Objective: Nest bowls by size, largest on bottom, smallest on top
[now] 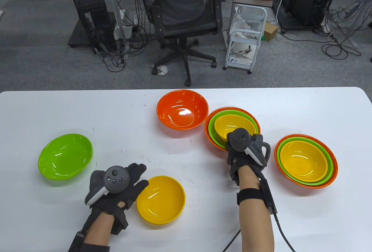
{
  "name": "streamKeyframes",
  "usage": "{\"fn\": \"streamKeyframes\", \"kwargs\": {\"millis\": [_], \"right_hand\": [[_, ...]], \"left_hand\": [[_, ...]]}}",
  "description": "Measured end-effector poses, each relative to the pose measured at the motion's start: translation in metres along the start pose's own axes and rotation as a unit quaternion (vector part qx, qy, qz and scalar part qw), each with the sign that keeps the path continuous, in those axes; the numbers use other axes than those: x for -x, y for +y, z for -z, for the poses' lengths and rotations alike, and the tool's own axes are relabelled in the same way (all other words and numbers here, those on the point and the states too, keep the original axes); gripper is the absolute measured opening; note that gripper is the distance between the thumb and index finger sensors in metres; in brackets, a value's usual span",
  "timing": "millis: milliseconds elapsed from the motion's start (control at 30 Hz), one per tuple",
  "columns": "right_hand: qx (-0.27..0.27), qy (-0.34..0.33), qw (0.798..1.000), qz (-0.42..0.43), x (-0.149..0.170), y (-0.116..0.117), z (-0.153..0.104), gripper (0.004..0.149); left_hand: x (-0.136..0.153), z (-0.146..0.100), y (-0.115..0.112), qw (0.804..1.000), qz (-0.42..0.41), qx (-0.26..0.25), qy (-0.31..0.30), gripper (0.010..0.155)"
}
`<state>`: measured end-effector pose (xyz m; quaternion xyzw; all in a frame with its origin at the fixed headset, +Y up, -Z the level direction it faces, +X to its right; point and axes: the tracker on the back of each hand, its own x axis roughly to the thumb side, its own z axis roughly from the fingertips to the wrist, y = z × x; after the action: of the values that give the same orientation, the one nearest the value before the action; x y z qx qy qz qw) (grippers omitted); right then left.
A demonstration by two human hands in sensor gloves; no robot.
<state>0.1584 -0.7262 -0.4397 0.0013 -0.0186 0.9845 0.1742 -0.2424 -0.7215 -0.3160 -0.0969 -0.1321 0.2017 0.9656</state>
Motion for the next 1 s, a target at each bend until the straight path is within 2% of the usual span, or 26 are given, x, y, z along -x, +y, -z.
{"fn": "streamKeyframes", "kwargs": {"millis": [167,467,667,833,1000], "right_hand": [[-0.007,0.008,0.999,0.05,0.006,0.004,-0.003,0.052],[0.006,-0.024,0.999,0.044,0.007,-0.011,-0.02,0.055],[0.003,-0.07,0.997,0.024,0.007,-0.024,-0.051,0.058],[-0.022,-0.107,0.994,0.006,0.01,-0.025,-0.083,0.061],[-0.031,-0.137,0.99,0.001,0.01,-0.022,-0.105,0.062]], "left_hand": [[0.0,0.0,0.0,1.0,-0.001,-0.001,0.0,0.068],[0.001,0.0,0.001,1.0,-0.001,-0.002,-0.001,0.067],[0.0,0.0,0.001,1.0,0.001,-0.003,-0.002,0.068],[0.0,0.0,0.0,1.0,0.003,-0.002,-0.002,0.068],[0.0,-0.001,0.0,1.0,0.005,-0.001,0.0,0.068]]}}
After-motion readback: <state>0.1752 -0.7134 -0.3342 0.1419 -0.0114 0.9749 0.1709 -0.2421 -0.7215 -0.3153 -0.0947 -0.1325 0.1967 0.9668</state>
